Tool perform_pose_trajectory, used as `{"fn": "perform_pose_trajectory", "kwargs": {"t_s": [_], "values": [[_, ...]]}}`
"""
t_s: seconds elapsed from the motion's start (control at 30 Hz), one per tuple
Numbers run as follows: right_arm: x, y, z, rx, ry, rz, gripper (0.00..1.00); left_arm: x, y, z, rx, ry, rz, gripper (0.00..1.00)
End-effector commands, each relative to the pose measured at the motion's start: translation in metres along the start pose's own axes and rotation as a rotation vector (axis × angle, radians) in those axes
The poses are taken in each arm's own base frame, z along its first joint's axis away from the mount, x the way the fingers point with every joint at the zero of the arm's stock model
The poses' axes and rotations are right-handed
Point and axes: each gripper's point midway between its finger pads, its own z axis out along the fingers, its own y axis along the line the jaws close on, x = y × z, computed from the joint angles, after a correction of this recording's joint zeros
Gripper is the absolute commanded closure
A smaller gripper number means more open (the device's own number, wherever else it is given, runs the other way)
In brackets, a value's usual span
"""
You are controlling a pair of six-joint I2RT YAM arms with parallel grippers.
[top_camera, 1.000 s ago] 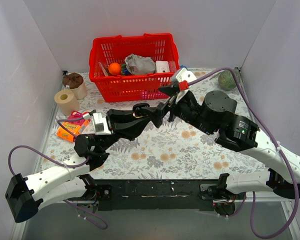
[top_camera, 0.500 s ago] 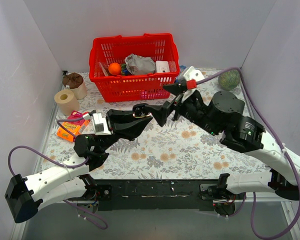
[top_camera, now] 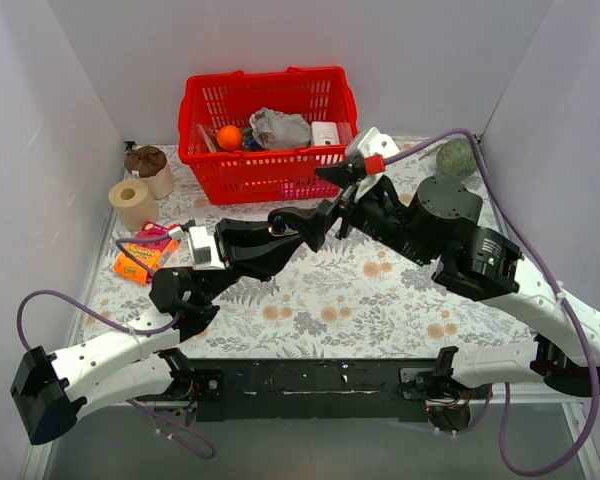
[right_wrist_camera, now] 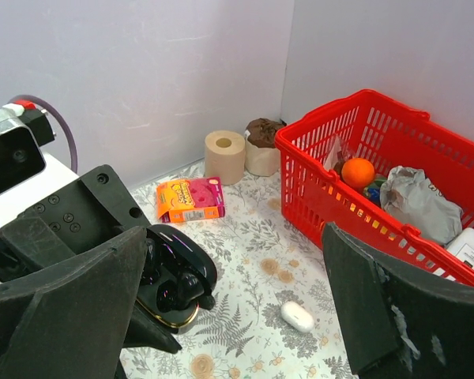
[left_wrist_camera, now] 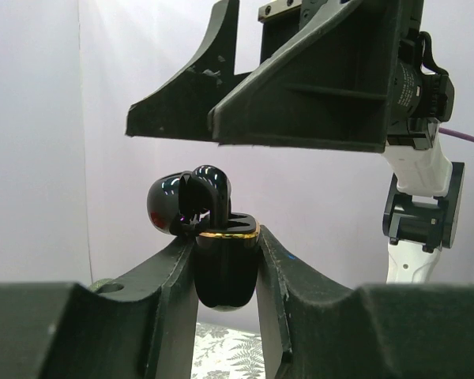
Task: Insert the wireless bluetooth earbuds into the charging case
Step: Adjust the earbud with the charging case.
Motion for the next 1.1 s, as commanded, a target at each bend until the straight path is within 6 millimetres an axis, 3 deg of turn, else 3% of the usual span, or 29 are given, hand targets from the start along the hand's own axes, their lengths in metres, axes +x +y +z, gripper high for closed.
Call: {"fn": "perform_pose_trajectory", "kwargs": {"t_s": [0.0, 0.2, 0.73, 0.93, 1.07], "values": [[-0.028, 0.001, 0.0, -0.01, -0.072, 0.011, 0.02, -0.01, -0.004, 0.008, 0.028, -0.019, 0.026, 1.0], [-0.014, 0.001, 0.008, 0.003, -0.026, 0.002, 0.02, -0.012, -0.005, 0.011, 0.037, -0.021, 0.033, 1.0], [0.023, 0.006, 0.005, -0.005, 0.05, 0.06, 0.02, -0.027, -0.003, 0.016, 0.027, -0.064, 0.065, 1.0], [0.018, 0.004, 0.005, 0.001, 0.044, 0.058, 0.02, -0.03, -0.004, 0.017, 0.027, -0.065, 0.065, 1.0], [-0.013, -0.005, -0.007, 0.033, -0.052, 0.057, 0.02, -0.025, -0.002, 0.014, 0.018, -0.049, 0.06, 1.0]]}}
